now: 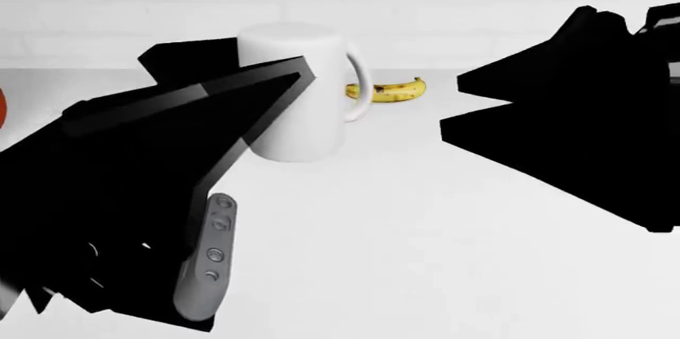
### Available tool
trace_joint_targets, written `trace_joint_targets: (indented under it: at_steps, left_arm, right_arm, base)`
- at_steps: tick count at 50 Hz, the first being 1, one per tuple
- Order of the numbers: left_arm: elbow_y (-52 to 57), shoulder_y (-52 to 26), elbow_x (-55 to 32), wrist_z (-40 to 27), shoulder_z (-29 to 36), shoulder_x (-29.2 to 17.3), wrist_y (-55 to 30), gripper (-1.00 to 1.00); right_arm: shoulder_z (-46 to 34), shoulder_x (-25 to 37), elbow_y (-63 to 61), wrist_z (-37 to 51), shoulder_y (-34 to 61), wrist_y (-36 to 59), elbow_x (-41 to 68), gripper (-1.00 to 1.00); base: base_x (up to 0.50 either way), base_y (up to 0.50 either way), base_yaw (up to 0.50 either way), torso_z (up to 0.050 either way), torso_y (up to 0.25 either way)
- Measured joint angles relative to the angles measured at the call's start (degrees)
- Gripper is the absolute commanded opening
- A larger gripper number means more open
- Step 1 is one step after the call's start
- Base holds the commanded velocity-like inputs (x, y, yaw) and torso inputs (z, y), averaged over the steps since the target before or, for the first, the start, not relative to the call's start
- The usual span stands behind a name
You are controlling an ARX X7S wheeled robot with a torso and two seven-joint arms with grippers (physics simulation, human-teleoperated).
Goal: A wet mug is on the counter and needs to be dried. Pick it up and place it upside down in the open cabinet.
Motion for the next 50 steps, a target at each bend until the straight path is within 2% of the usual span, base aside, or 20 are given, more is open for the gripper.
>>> trace_joint_targets:
  at_steps: [23, 50]
  left_arm:
    - [1.9, 1.5, 1.2, 0.6, -0.4, -0.3, -1.0, -1.0]
    - [4.2, 1.4, -1.1, 1.8, -1.6, -1.4, -0.3, -1.0]
  right_arm:
    - [-1.0, -5.8, -0.1, -7.4, 1.8, -1.2, -4.0, 1.0]
    - [0.1, -10.1, -4.6, -18.6, 2.6, -1.2, -14.6, 1.0]
  base:
    - [0.0, 0.0, 0.0, 0.0, 0.0]
    - [0.0, 0.0, 0.0, 0.0, 0.0]
